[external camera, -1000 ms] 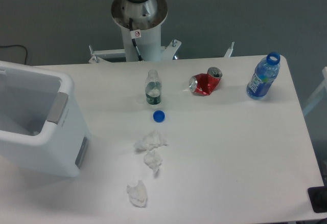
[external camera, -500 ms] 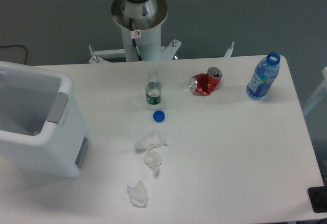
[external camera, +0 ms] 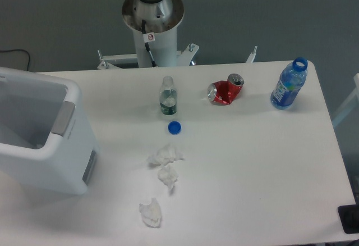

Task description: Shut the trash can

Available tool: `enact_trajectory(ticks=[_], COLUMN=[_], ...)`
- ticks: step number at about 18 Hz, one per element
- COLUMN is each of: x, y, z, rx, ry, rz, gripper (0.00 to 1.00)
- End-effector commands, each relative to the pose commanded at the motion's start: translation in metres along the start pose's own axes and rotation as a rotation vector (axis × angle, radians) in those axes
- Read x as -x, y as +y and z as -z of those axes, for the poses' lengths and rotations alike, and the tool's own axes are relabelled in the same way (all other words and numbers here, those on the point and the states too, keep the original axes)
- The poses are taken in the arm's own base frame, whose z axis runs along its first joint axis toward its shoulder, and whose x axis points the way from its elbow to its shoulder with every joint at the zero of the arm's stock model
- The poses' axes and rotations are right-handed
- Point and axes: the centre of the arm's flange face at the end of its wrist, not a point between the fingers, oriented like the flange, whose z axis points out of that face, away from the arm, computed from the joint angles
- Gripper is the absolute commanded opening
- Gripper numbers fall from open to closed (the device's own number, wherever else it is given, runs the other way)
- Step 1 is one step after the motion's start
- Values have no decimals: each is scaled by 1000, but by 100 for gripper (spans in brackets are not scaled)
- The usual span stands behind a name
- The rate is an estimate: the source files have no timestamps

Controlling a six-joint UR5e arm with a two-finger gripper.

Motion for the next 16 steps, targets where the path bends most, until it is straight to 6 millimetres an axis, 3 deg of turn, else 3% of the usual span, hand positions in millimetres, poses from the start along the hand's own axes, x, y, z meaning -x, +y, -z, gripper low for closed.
enact_trajectory(ticks=[4,16], x=[-5,-15], y=[-5,-6], z=[-23,-27], rx=[43,93], ry=[-8,-69], rz=[-18,-20], gripper=[2,2])
